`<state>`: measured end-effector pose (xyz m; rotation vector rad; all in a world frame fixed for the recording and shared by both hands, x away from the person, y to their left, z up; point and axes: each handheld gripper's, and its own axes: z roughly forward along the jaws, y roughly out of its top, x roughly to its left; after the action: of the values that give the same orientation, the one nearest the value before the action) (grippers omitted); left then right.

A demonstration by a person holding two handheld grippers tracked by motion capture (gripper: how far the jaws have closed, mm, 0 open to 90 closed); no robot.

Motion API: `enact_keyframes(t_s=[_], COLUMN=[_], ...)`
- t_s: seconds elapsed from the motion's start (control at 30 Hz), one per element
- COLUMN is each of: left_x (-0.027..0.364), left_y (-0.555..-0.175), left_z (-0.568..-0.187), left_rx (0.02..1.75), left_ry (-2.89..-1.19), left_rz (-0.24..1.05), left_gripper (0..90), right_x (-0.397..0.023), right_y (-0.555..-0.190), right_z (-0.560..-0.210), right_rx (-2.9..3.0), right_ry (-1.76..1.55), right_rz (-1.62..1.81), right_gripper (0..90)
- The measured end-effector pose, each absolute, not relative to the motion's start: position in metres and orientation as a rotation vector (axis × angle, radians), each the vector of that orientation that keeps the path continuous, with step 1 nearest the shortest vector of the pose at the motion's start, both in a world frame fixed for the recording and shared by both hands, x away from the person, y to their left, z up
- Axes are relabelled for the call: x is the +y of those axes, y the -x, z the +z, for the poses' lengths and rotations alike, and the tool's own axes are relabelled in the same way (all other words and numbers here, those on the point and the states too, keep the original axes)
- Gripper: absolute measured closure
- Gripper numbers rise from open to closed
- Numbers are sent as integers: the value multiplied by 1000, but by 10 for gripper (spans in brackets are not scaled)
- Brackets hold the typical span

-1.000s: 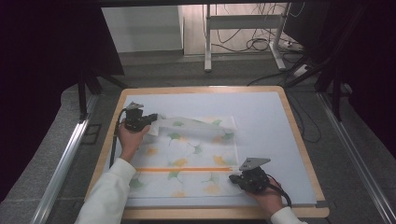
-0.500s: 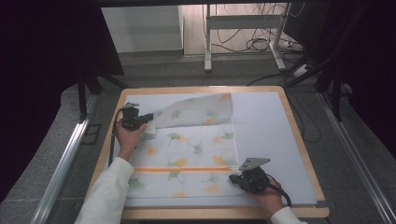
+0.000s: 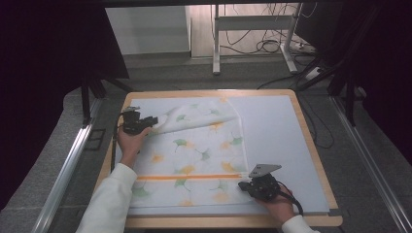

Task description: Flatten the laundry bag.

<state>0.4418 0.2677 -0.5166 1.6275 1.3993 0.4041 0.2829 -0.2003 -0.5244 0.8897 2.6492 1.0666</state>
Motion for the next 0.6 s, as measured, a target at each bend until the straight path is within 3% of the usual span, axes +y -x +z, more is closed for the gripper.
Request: enact_keyframes(t_s=[0.17,0.47,0.57,0.6], left_x=[277,265,262,259], left_y=[-423,-385,-376,-371], left_z=[-489,-471,-472,-476], left_rx=[1313,1158,1119,1095], left_ry=[-1574,-1631,-1670,-1696], left_rz=[458,502,484,450], left_gripper=[581,584,603,700], right_x=[-200,-200,-200,-200], right_y=[-283,-283,-283,-283], right_z=[-524,-524,-524,-524], right_rx=[2649,2651,2651,2649], right_ry=[-892,-890,-889,-889], right_rz=[1065,1063,1062,1060], right_gripper=[893,893,892,892])
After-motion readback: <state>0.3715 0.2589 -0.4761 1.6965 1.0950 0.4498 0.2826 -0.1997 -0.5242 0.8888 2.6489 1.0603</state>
